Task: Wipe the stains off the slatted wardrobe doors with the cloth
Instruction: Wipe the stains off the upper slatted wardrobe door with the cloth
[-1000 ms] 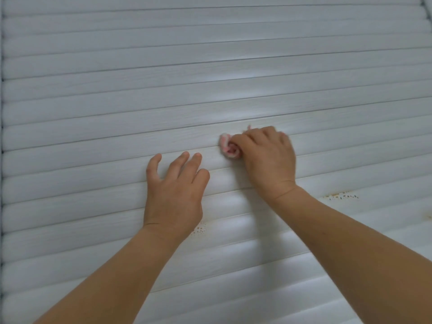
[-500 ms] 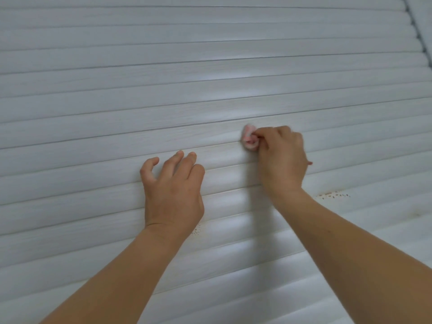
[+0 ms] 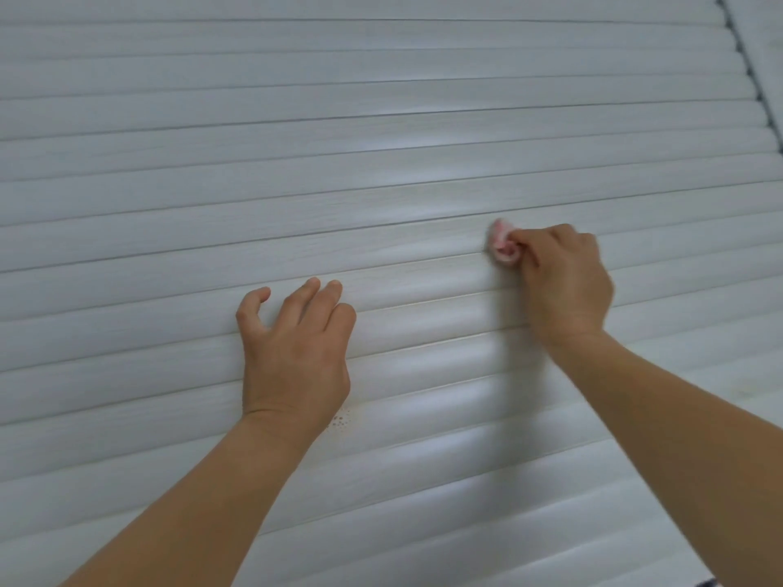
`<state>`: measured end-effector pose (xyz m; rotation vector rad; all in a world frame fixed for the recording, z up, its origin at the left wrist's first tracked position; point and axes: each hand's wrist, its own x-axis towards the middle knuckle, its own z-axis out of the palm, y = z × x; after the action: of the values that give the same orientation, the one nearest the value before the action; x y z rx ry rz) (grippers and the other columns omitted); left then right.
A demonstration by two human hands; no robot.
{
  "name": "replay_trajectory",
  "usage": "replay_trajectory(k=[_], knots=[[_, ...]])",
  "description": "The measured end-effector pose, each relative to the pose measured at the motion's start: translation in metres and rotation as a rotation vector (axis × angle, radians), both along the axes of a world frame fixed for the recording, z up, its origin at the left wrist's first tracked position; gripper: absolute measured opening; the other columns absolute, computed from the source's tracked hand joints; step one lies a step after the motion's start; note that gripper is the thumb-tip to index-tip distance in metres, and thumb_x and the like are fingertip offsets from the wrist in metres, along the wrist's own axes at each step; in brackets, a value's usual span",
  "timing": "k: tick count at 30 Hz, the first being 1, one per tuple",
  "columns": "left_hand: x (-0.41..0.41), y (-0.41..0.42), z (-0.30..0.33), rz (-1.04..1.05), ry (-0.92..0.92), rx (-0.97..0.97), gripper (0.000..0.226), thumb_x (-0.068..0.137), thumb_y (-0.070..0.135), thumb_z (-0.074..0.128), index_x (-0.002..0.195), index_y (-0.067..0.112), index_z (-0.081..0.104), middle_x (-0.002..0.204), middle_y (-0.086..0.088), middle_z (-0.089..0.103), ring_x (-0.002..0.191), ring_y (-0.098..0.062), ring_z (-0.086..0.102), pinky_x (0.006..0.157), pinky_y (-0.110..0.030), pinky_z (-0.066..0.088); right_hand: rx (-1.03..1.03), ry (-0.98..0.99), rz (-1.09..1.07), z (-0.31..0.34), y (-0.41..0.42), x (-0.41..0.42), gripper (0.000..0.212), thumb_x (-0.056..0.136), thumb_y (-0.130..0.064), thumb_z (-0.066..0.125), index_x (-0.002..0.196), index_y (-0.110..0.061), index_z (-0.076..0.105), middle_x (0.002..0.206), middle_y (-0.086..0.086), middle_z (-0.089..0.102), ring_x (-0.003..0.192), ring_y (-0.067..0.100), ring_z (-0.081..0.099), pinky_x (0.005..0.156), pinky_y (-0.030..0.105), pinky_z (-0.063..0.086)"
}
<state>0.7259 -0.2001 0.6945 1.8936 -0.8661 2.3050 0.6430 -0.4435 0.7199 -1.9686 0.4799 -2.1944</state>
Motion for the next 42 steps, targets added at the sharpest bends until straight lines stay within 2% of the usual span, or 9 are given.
replay_trajectory(k=[6,11,16,19,23,31,35,38,42], knots=[[-0.005,-0.006,-0.003,-0.023,0.082,-0.063,0.028,0.07,0.0,0.043,0.085,0.012,0.064,0.113,-0.007,0.066,0.11,-0.026,0.061,0.097,-0.049,0.022,0.339,-0.092,0.135,0.005,-0.003,-0.003,0.033,0.097,-0.014,0.038,0.117,-0.022,0.064,0.123,0.009,0.053,0.12,0.032,0.039,0.088,0.049,0.04],[-0.009,-0.014,-0.007,-0.066,0.183,-0.138,0.033,0.068,0.001,0.041,0.089,0.013,0.063,0.115,-0.008,0.064,0.115,-0.028,0.058,0.1,-0.048,0.017,-0.289,-0.081,0.124,-0.02,0.05,0.027,0.024,0.084,-0.013,0.054,0.1,-0.004,0.068,0.1,0.014,0.065,0.095,0.034,0.059,0.096,0.036,0.035],[-0.021,-0.038,-0.011,-0.213,0.252,-0.188,0.047,0.063,0.005,0.036,0.103,0.016,0.057,0.117,-0.006,0.06,0.118,-0.023,0.053,0.103,-0.049,0.015,-0.592,0.093,0.1,-0.056,0.05,0.025,0.035,0.082,-0.005,0.05,0.111,-0.008,0.069,0.112,0.012,0.066,0.101,0.033,0.062,0.085,0.038,0.05],[-0.029,-0.06,-0.015,-0.22,0.193,-0.062,0.048,0.066,0.01,0.032,0.107,0.017,0.057,0.121,-0.004,0.06,0.119,-0.021,0.053,0.105,-0.048,0.015,-0.64,0.117,0.04,-0.063,0.023,0.006,0.04,0.081,-0.01,0.041,0.107,-0.011,0.072,0.11,0.008,0.068,0.101,0.028,0.063,0.084,0.031,0.041],[-0.037,-0.089,-0.017,-0.217,0.174,0.051,0.05,0.069,0.007,0.032,0.107,0.015,0.063,0.121,-0.005,0.061,0.118,-0.021,0.056,0.105,-0.05,0.016,-0.461,0.147,0.089,-0.064,-0.031,-0.007,0.043,0.08,-0.014,0.039,0.11,-0.01,0.068,0.114,0.012,0.065,0.109,0.03,0.059,0.084,0.037,0.051],[-0.048,-0.128,-0.02,-0.276,0.213,0.124,0.053,0.058,0.0,0.048,0.105,0.016,0.066,0.118,-0.004,0.063,0.116,-0.019,0.058,0.104,-0.048,0.016,0.151,0.045,0.131,-0.059,-0.118,-0.028,0.046,0.097,-0.008,0.038,0.137,-0.028,0.047,0.146,-0.007,0.04,0.138,0.018,0.028,0.1,0.032,0.031],[-0.047,-0.134,-0.028,-0.224,0.249,0.132,0.053,0.058,0.002,0.048,0.106,0.014,0.067,0.12,-0.006,0.064,0.117,-0.022,0.057,0.104,-0.05,0.015,0.334,0.008,0.125,-0.059,-0.139,-0.034,0.055,0.092,0.001,0.034,0.14,-0.022,0.043,0.143,0.001,0.042,0.128,0.025,0.038,0.086,0.035,0.037],[-0.045,-0.134,-0.035,-0.186,0.274,0.14,0.053,0.058,0.003,0.048,0.108,0.012,0.066,0.125,-0.008,0.061,0.12,-0.024,0.055,0.105,-0.05,0.014,0.335,0.009,0.131,-0.066,-0.122,-0.031,0.057,0.089,0.002,0.034,0.139,-0.023,0.044,0.139,0.004,0.044,0.124,0.027,0.039,0.085,0.038,0.038],[-0.044,-0.136,-0.039,-0.158,0.294,0.126,0.054,0.062,0.002,0.044,0.111,0.011,0.065,0.129,-0.01,0.058,0.123,-0.025,0.052,0.106,-0.05,0.014,0.04,0.089,0.187,-0.089,-0.077,-0.022,0.055,0.083,-0.019,0.028,0.132,-0.026,0.052,0.139,-0.001,0.047,0.128,0.024,0.041,0.085,0.039,0.043]])
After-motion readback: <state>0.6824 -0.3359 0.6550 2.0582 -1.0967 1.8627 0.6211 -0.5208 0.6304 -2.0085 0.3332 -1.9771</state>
